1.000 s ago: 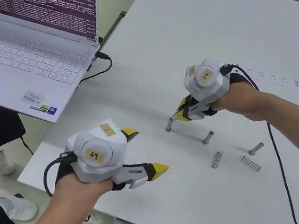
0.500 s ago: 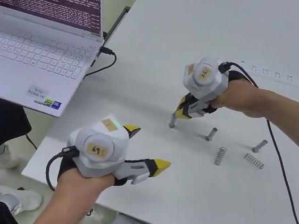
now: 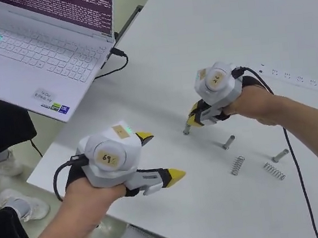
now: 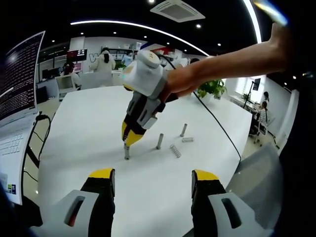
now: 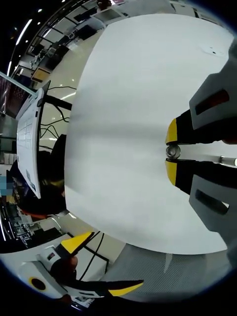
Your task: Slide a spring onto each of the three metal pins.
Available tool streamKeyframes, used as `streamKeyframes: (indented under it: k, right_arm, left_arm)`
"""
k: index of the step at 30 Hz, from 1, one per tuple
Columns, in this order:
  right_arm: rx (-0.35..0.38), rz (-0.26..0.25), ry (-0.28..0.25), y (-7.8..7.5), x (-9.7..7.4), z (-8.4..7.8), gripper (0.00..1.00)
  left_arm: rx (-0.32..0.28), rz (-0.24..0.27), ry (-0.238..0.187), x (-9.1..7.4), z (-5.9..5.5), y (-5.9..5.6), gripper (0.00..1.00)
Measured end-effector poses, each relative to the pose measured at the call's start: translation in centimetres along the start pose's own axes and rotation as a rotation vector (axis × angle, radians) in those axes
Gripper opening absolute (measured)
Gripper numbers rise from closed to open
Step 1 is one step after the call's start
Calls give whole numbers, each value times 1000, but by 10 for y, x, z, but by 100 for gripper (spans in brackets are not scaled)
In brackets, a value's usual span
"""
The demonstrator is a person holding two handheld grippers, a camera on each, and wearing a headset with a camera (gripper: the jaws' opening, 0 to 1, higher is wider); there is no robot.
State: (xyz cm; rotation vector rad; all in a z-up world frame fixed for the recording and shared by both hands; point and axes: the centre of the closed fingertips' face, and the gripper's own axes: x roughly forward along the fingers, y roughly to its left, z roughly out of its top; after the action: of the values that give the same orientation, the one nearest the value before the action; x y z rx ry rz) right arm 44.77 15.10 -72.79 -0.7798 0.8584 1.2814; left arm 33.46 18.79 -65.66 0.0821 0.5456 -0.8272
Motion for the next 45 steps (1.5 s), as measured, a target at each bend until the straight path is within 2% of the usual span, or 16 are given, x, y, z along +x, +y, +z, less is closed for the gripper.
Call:
streamKeyframes:
  k: [9, 14, 28, 37, 45]
  right_arm:
    - [2, 10, 9, 1, 9, 0, 9]
    - [-13, 14, 34, -1, 16, -8, 9]
    - [-22, 29, 58, -4, 32, -16, 9]
    - [-21, 34, 69, -4, 35, -21, 9]
    - [-11, 9, 69, -9, 29, -21, 17]
  left_arm:
    - [-5, 6, 0, -1, -1, 3, 58]
    - [-10, 9, -2, -1, 0, 4, 58]
    - [-16, 18, 1, -1, 0, 7, 58]
    - [-17, 22, 3, -2, -1, 7, 57]
    - [-17, 22, 1, -2, -1, 6, 58]
